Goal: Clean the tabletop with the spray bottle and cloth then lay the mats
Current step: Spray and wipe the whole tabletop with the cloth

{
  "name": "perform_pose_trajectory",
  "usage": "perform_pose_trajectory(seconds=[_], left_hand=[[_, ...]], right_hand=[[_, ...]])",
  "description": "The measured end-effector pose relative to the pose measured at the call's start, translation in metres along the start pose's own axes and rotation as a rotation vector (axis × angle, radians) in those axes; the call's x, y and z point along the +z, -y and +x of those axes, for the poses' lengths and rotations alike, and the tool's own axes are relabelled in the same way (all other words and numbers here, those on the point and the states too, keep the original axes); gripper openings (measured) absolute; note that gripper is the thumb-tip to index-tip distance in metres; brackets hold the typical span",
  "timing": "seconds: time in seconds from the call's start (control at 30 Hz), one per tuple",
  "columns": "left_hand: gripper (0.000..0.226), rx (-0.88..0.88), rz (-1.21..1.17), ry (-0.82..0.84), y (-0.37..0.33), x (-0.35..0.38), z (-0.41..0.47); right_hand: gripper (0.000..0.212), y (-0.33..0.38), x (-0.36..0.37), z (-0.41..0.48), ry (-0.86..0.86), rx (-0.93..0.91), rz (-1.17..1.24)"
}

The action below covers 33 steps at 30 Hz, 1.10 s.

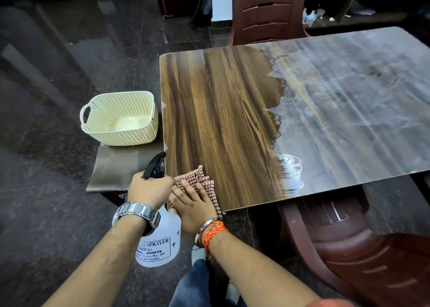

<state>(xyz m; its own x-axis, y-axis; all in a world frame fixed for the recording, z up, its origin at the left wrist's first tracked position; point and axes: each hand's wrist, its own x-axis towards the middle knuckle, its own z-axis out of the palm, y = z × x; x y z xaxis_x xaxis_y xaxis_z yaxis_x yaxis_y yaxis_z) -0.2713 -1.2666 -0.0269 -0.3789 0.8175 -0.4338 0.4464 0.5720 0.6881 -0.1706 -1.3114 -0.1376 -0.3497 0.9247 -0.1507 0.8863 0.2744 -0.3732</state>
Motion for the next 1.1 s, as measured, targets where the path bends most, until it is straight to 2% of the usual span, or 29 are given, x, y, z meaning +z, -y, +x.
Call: perform_pose_trajectory(seconds=[0.13, 0.23, 0.33, 0.43, 0.53, 0.7, 0.87, 1.0, 1.1], left_hand=[[0.014, 0.002, 0.012, -0.045, -0.008, 0.002, 0.022], [0.013, -0.009, 0.020, -0.069, -0.020, 0.007, 0.043], [0.012, -0.060, 0.028, -0.041, -0.029, 0.010, 0.077], [0.024, -0.069, 0.023, 0.005, -0.043, 0.014, 0.110], [0.031, -0.044, 0.052, 0.019, -0.062, 0.018, 0.151], [0.022, 0.019, 0.077, 0.004, -0.101, 0.024, 0.196], [0.020, 0.076, 0.118, 0.117, -0.136, 0.048, 0.192], [0.014, 0.076, 0.099, 0.296, -0.149, 0.082, 0.168], [0.026, 0.064, 0.118, 0.422, -0.149, 0.107, 0.146]], right_hand=[[0.053, -0.007, -0.005, 0.035, 0.006, 0.056, -0.027], [0.058, -0.013, -0.010, 0.073, 0.063, 0.014, -0.035], [0.059, -0.018, -0.019, 0.119, 0.038, 0.026, -0.048], [0.068, -0.028, -0.039, 0.170, 0.054, -0.013, -0.153], [0.059, -0.049, -0.057, 0.239, 0.000, 0.027, -0.144], [0.057, -0.087, -0.074, 0.299, -0.090, 0.144, -0.039], [0.057, -0.177, -0.097, 0.262, -0.146, 0.333, -0.072], [0.064, -0.293, -0.126, 0.189, -0.252, 0.619, -0.106], [0.067, -0.371, -0.147, 0.121, -0.274, 0.841, -0.092]])
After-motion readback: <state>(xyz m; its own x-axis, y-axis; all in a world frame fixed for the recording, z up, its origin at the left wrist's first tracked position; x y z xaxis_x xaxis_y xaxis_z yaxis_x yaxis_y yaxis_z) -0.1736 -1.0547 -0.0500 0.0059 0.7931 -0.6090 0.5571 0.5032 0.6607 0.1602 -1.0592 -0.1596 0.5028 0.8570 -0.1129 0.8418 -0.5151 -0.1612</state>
